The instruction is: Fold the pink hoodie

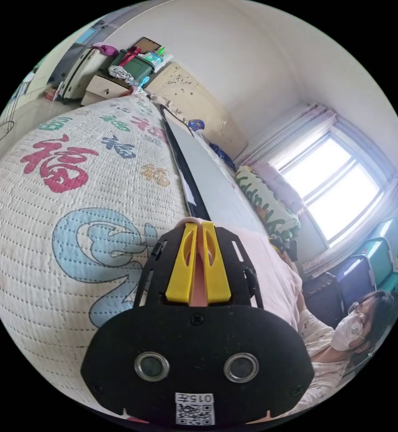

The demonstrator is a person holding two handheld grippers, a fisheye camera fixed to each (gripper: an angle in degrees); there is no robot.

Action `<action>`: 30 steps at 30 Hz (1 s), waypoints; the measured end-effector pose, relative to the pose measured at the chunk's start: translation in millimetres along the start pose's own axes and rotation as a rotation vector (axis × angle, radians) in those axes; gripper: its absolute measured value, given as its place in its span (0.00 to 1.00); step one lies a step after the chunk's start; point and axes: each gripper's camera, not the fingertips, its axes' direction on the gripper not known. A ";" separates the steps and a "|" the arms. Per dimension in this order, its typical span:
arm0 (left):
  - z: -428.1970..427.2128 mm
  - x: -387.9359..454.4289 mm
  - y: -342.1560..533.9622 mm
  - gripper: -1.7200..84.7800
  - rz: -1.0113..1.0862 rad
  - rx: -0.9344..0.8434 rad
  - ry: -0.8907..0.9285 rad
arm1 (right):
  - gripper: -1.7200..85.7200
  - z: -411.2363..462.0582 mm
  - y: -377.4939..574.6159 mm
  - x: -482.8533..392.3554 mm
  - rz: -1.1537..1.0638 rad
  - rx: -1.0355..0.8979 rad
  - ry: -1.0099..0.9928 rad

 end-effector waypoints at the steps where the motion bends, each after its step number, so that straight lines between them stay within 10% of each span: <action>1: -1.6 4.2 -2.2 0.02 0.001 0.003 0.004 | 0.07 -1.1 14.1 10.1 -0.028 0.033 -0.004; 13: -19.9 30.1 -28.6 0.02 0.009 0.024 0.053 | 0.03 6.7 188.0 147.4 -0.168 0.320 0.127; 19: -26.7 27.2 -41.0 0.02 -0.006 0.016 0.097 | 0.02 12.1 391.8 84.3 -0.722 0.675 0.371; 30: -40.1 2.9 -52.4 0.02 -0.043 0.030 0.120 | 0.11 213.7 678.9 -20.3 -1.503 -0.013 -0.067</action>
